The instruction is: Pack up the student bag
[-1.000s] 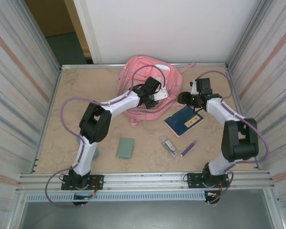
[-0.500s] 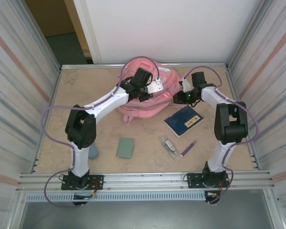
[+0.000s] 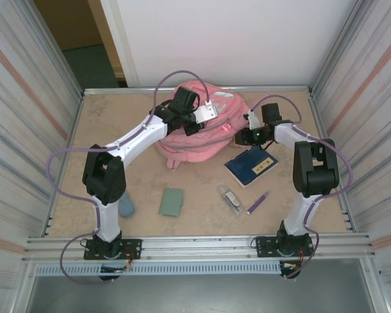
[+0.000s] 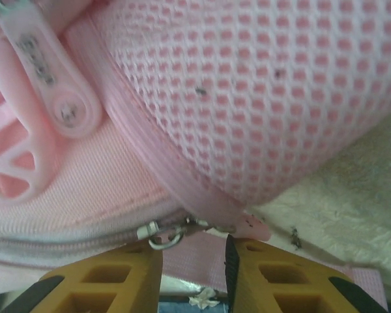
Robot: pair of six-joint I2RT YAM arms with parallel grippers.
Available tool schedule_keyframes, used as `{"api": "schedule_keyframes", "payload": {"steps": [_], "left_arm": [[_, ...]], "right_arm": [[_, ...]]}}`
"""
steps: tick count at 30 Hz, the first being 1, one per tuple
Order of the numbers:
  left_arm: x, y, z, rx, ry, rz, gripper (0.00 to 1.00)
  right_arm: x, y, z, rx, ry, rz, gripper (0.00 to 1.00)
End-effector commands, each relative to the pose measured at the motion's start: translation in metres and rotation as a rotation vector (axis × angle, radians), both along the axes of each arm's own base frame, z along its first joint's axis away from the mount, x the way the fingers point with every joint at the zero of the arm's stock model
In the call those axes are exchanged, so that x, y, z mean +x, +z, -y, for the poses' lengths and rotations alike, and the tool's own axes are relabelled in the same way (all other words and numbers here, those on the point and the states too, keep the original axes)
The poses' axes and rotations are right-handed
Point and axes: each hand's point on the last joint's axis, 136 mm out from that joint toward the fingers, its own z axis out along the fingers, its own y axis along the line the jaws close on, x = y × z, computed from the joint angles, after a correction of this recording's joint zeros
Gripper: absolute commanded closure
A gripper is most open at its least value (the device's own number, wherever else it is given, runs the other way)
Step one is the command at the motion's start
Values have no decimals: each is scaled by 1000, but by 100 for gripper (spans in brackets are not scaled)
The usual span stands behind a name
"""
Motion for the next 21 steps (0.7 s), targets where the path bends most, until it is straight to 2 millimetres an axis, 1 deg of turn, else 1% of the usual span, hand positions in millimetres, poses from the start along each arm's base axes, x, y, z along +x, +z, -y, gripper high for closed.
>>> {"api": "schedule_keyframes", "payload": {"steps": [1, 4, 9, 11, 16, 19, 21], "left_arm": [[-6, 79, 9, -156, -34, 130, 100], [-10, 82, 9, -179, -38, 118, 100], [-14, 88, 10, -230, -49, 79, 100], [-14, 89, 9, -236, -44, 77, 100], [-12, 91, 2, -257, -32, 60, 100], [-23, 95, 7, -259, -78, 54, 100], [-25, 99, 9, -284, -80, 47, 100]], "right_arm": [[8, 10, -9, 57, -4, 39, 65], [12, 12, -9, 58, 2, 53, 65], [20, 22, -14, 79, 31, 91, 63], [23, 24, -14, 77, 34, 106, 63], [28, 30, -8, 37, 37, 151, 54], [26, 33, -11, 7, 94, 196, 55], [24, 38, -16, 17, 134, 213, 57]]}}
